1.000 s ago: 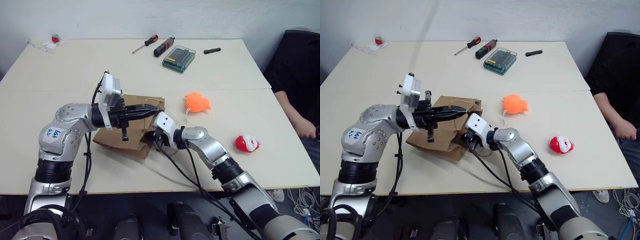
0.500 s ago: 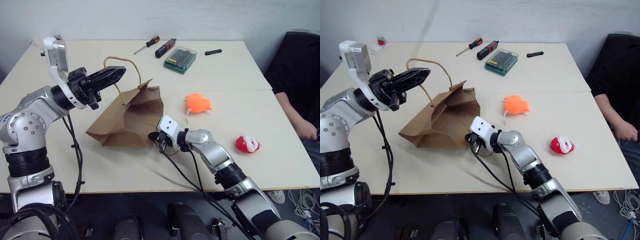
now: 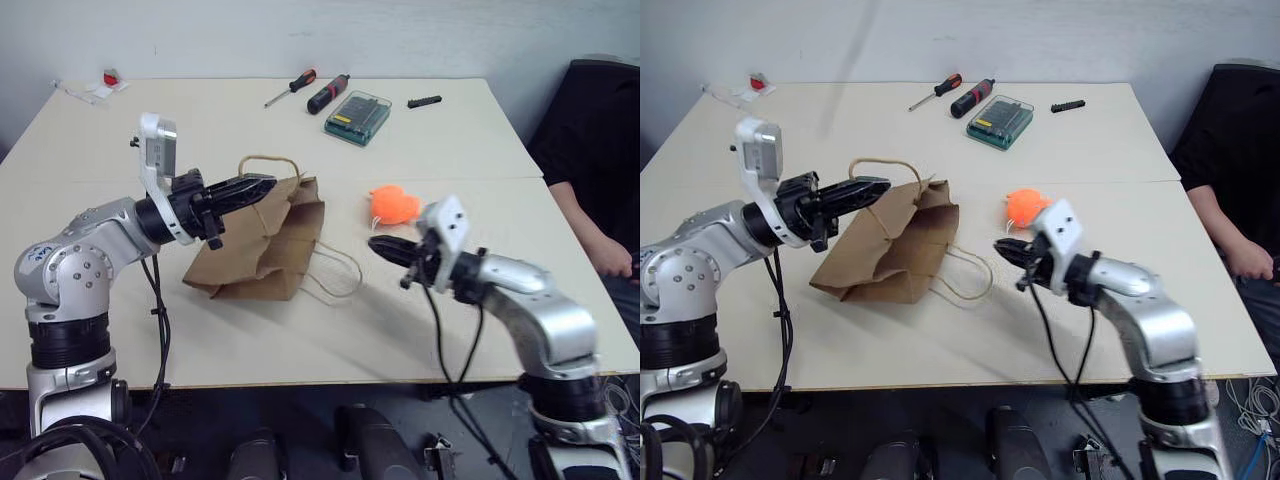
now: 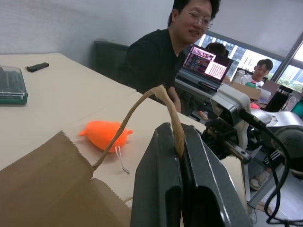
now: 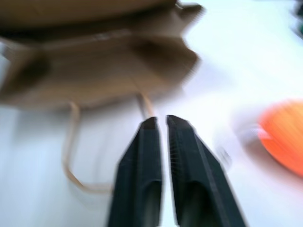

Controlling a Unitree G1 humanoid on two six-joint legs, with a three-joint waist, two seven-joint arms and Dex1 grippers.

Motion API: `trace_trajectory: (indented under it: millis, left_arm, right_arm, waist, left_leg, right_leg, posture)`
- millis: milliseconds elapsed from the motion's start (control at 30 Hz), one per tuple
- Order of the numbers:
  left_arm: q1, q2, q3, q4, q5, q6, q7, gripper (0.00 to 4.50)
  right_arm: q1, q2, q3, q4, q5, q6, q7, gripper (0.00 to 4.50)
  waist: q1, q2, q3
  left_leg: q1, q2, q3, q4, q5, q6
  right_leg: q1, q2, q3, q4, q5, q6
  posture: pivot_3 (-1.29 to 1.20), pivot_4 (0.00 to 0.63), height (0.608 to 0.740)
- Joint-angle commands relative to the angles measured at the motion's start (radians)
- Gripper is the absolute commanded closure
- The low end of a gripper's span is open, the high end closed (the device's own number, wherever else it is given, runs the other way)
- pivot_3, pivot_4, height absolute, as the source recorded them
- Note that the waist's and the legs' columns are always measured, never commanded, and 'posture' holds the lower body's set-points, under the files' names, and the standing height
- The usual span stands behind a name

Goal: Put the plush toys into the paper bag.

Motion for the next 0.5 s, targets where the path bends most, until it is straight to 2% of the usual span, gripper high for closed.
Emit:
trace_trajectory:
  millis: [33,67,133,300,500]
  left_arm:
    - [0.016,0.01,0.011,-0.058,-0.021,-0.01,-0.006,4.5]
    - [0.019,0.011,0.008,-0.059,-0.017,-0.012,-0.009,4.5]
    - [0.024,0.008,0.009,-0.06,-0.014,-0.019,-0.007,4.5]
    - [0.015,0.001,0.005,-0.05,-0.006,-0.036,-0.002,4.5]
    - [0.01,0.0,-0.002,-0.045,0.008,-0.055,0.006,4.5]
  right_arm:
    - [-0.014,-0.1,-0.01,0.017,-0.08,-0.078,-0.007,2.91]
    - [-0.02,-0.118,0.004,0.04,-0.102,-0.109,-0.006,2.52]
    - [-0.085,-0.148,0.114,0.198,-0.249,-0.294,-0.022,1.9]
    - [-0.249,-0.095,0.303,0.568,-0.489,-0.64,-0.082,0.13]
    - [-0.456,-0.003,0.419,1.016,-0.675,-0.924,-0.2,0.13]
  waist:
    - [0.0,0.0,0.0]
    - [-0.001,0.0,0.0]
    - [-0.004,0.0,0.0]
    - [-0.011,0.001,0.001]
    - [-0.029,0.001,0.001]
  left_leg:
    - [0.0,0.0,0.0,0.0,0.0,0.0]
    - [0.0,0.0,0.0,0.0,0.0,0.0]
    - [0.001,0.0,0.001,-0.001,0.0,0.0]
    - [0.002,0.0,0.002,-0.001,0.0,0.0]
    - [0.001,0.001,0.003,-0.002,0.001,0.0]
  right_leg:
    - [0.0,0.0,0.0,0.0,0.0,0.0]
    - [0.0,0.0,0.0,0.0,0.0,0.0]
    - [0.0,0.001,0.0,0.0,0.0,0.0]
    - [0.0,0.001,0.002,0.0,0.0,0.0]
    - [-0.001,0.001,0.001,-0.001,0.0,0.0]
  posture:
    - [0.0,0.15,0.74]
    - [0.0,0.15,0.74]
    - [0.0,0.15,0.74]
    - [0.0,0.15,0.74]
    - [0.0,0.15,0.74]
